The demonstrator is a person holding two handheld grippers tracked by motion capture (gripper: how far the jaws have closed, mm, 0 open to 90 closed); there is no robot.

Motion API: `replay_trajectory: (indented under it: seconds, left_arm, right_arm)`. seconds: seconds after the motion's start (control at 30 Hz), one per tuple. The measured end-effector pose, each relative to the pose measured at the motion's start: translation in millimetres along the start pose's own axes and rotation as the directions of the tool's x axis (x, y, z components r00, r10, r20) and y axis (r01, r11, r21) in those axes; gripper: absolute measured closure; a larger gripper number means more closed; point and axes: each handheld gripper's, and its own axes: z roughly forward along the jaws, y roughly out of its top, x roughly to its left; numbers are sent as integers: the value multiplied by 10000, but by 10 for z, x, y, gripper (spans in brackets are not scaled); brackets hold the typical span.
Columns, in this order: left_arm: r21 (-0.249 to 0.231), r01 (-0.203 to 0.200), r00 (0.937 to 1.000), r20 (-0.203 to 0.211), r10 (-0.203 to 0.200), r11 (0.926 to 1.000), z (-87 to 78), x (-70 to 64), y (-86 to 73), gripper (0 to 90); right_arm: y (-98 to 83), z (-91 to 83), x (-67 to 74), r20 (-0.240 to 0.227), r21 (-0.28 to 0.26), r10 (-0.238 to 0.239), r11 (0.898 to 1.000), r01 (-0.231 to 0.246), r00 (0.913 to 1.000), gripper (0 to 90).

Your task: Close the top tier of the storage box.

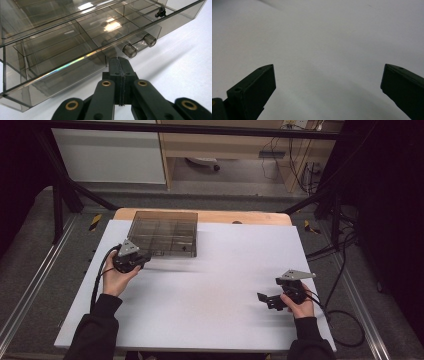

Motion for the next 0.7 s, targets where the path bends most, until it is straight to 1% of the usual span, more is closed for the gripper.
replay_trajectory:
  seconds: [0.47, 0.7]
  left_arm:
    - [-6, 43, 10000, -57, -43, 10000, 31, 16, 4, 900]
    - [113, 6, 9999, -106, -5, 9999, 52, 27, 40, 900]
  right_arm:
    - [-2, 2, -1, 14, -11, -57, 10000, 57, 10000, 7]
    - [-3, 1, 0, 28, -20, -43, 10000, 43, 10000, 7]
